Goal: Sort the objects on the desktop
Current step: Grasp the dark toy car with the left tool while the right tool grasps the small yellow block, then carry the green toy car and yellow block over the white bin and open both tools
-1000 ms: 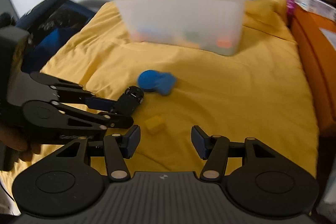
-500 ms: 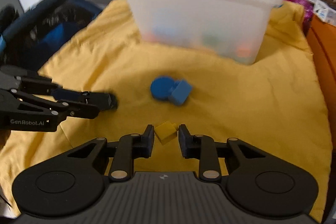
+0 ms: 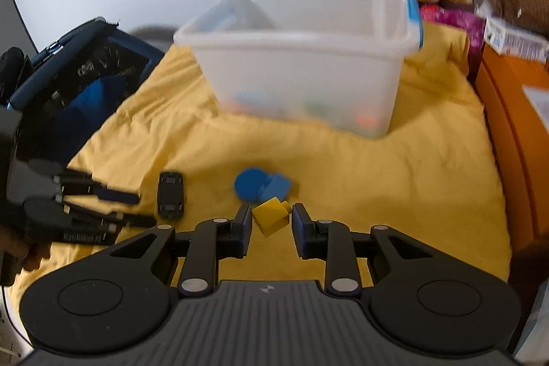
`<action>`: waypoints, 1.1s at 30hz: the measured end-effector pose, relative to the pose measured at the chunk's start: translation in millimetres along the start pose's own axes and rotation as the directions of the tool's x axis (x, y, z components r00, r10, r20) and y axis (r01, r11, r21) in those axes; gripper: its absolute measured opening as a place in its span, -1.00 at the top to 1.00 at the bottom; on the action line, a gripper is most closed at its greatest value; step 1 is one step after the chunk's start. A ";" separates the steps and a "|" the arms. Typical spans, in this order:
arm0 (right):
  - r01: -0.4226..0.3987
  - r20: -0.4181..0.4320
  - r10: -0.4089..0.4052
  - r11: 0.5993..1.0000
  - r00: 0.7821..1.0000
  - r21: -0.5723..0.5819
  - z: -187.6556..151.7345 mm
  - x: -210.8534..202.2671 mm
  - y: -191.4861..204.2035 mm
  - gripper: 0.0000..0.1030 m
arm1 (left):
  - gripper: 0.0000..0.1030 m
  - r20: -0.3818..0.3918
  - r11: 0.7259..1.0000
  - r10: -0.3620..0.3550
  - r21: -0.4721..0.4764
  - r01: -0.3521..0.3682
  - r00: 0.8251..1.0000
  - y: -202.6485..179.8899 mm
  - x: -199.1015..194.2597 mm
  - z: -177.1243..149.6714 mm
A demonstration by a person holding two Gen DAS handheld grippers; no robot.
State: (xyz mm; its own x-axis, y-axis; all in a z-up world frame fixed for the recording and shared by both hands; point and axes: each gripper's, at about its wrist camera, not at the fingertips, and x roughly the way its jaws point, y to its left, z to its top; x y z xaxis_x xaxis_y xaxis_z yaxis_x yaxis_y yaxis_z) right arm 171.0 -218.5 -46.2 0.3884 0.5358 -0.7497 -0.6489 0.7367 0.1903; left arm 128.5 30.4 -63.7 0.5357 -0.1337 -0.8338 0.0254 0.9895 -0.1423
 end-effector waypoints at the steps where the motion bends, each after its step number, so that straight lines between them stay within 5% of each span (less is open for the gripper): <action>1: -0.001 -0.005 0.001 1.000 1.000 0.004 -2.2 0.5 0.4 0.45 | 0.01 -0.001 0.999 -0.016 -0.029 0.015 1.000 -0.9 3.3 4.9; 5: -0.004 -0.010 0.005 1.000 1.000 0.018 -9.0 0.0 0.8 0.45 | -0.10 0.030 0.997 -0.055 -0.056 0.056 0.998 -11.0 8.1 17.6; 13: 0.007 -0.007 -0.007 0.999 1.000 0.044 -17.6 -6.9 -5.8 0.44 | -0.15 -0.018 1.000 -0.027 -0.011 0.027 0.999 -19.3 32.1 27.0; 20: 0.013 -0.015 -0.012 0.998 1.000 0.065 -24.8 -8.7 -12.6 0.44 | 0.59 -0.027 0.999 -0.020 0.044 0.021 0.999 -18.7 32.0 30.9; 33: -0.004 0.053 0.002 0.999 0.999 0.036 0.0 -14.5 -1.7 0.44 | 0.63 0.144 0.999 -0.016 0.047 0.010 0.989 -12.7 -43.6 38.0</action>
State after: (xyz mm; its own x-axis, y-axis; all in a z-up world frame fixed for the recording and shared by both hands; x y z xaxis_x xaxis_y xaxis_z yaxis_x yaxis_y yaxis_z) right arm 166.5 -227.5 -35.7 0.4217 0.5583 -0.7144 -0.6260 0.7493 0.2161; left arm 136.8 25.8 -5.3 0.6514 -0.1405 -0.7456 0.0703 0.9896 -0.1251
